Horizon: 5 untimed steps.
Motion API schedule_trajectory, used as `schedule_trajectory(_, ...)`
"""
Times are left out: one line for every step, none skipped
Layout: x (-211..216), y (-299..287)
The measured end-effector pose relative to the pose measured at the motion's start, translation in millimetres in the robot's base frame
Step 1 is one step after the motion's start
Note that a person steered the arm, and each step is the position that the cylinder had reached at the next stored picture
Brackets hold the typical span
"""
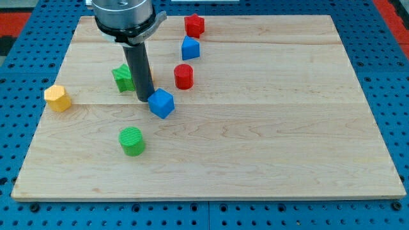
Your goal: Move the blue cube to the right side of yellow hexagon
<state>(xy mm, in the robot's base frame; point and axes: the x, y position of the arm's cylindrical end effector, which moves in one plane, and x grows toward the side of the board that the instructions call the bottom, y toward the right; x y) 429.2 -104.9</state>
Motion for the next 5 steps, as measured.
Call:
schedule_trajectory(10.8, 2.7)
schedule_trajectory(19.7, 2.9)
schedule_trajectory(25.5, 18.5)
schedule_trajectory(28.1, 27.6)
schedule_trajectory(27.9, 14.3)
